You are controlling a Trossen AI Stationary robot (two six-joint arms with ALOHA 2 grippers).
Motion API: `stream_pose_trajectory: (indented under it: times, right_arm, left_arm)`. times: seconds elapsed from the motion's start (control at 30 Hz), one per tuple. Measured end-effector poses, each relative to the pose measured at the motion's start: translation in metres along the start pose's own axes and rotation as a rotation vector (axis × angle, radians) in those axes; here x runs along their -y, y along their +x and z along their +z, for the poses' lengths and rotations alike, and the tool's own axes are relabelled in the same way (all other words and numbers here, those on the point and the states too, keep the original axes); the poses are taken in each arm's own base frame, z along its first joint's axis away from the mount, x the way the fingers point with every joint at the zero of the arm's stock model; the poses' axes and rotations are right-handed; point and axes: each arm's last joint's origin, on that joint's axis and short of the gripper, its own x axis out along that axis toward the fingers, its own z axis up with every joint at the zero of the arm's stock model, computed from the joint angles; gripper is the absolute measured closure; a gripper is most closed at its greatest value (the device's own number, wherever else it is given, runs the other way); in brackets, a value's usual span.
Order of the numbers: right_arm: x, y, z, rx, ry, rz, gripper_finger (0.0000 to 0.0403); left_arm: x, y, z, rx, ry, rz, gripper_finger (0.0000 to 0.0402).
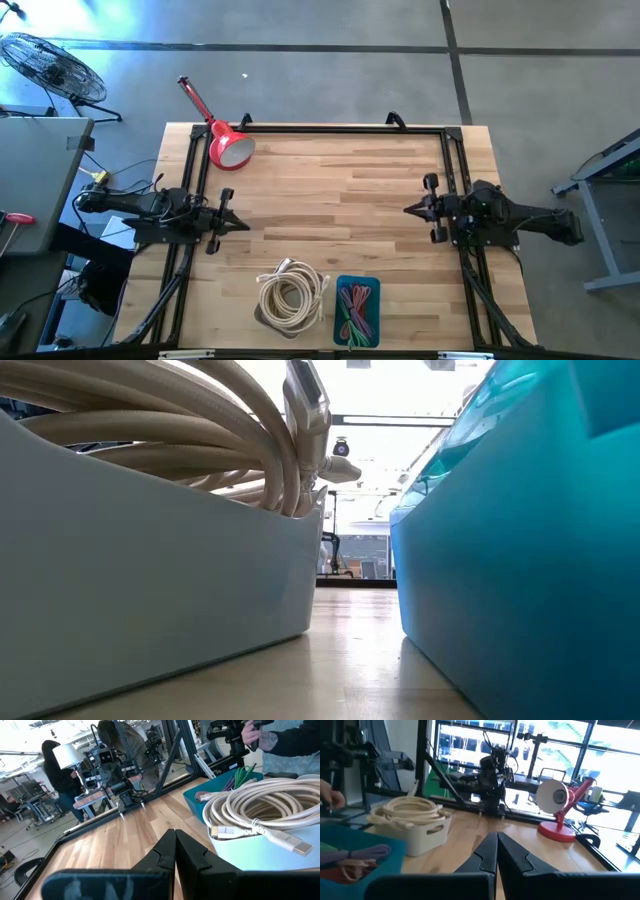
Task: Pick & Place USB Port
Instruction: Return to Home Position
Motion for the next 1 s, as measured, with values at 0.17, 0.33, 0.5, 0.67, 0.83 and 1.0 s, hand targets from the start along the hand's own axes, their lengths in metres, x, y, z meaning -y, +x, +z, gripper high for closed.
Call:
stream_pose_trajectory:
  times: [0.17,0.33,0.5,0.67,0.83,1.0]
  right_arm:
    - [-0.0001,0.0001,-0.0022,-0.018,-0.021,-0.002,0.0403]
    - [-0.0002,0.0003,-0.0026,-0.022,-0.023,0.000,0.0403]
    - [-0.0002,0.0003,-0.0028,-0.024,-0.008,0.000,0.0402]
    - [-0.0002,0.0003,-0.0029,-0.025,0.031,0.000,0.0402]
    - [-0.0002,0.0003,-0.0031,-0.026,0.032,0.000,0.0402]
    - [-0.0002,0.0003,-0.0031,-0.026,0.042,0.000,0.0402]
  left_arm:
    - [0.0000,0.0000,0.0000,0.000,0.000,0.000,0.0401]
    - [0.0000,0.0000,0.0000,0.000,0.000,0.000,0.0401]
    - [0.0000,0.0000,0.0000,0.000,0.000,0.000,0.0401]
    - [0.0000,0.0000,0.0000,0.000,0.000,0.000,0.0401]
    - [0.0000,0.0000,0.0000,0.000,0.000,0.000,0.0401]
    - [0.0000,0.0000,0.0000,0.000,0.000,0.000,0.0401]
